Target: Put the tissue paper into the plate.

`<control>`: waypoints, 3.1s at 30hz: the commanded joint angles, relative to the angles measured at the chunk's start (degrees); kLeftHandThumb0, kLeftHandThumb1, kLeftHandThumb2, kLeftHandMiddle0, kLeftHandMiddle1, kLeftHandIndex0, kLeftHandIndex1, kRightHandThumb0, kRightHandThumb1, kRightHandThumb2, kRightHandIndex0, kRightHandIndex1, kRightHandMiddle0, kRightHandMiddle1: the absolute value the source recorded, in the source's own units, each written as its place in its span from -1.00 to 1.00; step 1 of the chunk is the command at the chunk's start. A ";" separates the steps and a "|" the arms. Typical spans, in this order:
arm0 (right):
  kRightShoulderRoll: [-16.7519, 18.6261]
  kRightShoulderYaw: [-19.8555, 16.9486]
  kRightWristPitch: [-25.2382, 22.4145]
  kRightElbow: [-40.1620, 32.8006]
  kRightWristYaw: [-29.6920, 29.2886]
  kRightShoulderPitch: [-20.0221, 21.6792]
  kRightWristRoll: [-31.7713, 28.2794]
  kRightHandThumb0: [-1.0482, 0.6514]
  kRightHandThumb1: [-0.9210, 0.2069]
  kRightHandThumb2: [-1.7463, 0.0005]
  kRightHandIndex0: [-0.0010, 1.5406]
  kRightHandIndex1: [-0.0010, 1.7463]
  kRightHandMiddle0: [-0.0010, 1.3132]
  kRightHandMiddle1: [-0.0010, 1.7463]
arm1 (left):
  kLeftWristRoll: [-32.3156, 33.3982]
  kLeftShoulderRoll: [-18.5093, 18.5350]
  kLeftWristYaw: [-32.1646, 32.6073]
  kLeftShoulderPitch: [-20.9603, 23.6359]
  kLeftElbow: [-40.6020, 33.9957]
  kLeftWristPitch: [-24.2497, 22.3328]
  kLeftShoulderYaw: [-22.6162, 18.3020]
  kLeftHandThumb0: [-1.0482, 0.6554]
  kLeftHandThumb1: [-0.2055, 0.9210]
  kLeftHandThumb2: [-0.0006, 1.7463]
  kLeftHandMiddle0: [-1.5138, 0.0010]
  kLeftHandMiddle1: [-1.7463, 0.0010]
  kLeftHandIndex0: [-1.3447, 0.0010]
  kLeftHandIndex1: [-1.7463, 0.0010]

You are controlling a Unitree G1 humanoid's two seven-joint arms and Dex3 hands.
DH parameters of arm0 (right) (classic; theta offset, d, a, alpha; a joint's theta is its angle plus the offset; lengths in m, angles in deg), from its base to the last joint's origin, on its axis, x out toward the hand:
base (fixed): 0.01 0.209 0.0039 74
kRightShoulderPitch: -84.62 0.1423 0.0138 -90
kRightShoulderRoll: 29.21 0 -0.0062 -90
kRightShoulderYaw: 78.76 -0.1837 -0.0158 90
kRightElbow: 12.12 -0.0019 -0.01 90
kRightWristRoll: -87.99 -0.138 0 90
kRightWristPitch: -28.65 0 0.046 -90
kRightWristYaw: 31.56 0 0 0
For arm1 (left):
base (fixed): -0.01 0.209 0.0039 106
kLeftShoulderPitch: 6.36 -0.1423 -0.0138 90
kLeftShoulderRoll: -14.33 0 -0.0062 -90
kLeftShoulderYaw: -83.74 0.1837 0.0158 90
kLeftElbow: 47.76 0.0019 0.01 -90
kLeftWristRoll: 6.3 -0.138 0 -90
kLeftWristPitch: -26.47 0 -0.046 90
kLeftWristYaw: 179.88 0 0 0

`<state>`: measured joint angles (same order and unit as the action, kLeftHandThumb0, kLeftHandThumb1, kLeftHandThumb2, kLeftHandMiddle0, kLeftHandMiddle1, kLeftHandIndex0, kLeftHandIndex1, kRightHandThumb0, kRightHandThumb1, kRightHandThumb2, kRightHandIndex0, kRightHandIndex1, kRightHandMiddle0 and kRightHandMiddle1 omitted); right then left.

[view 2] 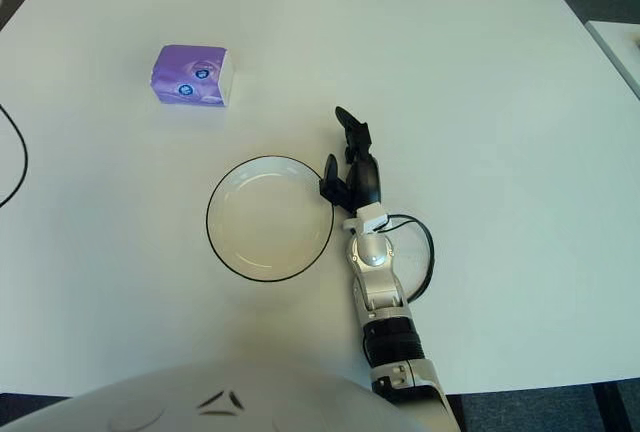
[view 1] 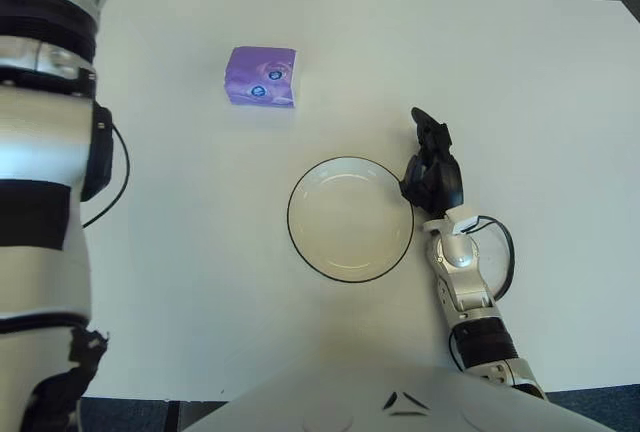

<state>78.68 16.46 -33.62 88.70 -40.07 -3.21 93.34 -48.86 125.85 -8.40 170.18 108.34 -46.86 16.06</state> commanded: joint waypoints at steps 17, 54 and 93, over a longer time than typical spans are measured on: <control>-1.63 -1.74 -0.51 15.02 0.26 -6.45 0.33 -0.57 -1.00 0.00 -0.72 -1.00 -1.00 -0.40 | -4.61 -10.53 11.16 -0.79 10.46 -3.88 7.23 -1.00 1.00 0.04 1.00 1.00 1.00 0.77; -1.73 -3.17 -1.02 14.93 0.21 -6.58 -0.28 -0.55 -1.00 0.03 -0.71 -0.99 -1.00 -0.36 | -7.75 -13.22 0.81 -6.91 11.78 -1.49 16.42 -0.99 1.00 0.28 0.86 0.96 1.00 0.59; -2.28 -2.72 -1.89 18.18 1.64 -3.61 -0.90 -0.54 -1.00 0.01 -0.69 -0.98 -1.00 -0.33 | -5.89 -10.61 -23.96 -2.59 10.55 -3.30 14.97 -1.00 1.00 0.32 0.76 0.96 1.00 0.34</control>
<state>78.33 14.86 -33.26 92.87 -39.06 1.06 91.47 -54.02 113.77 -31.46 166.85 119.18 -50.02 30.09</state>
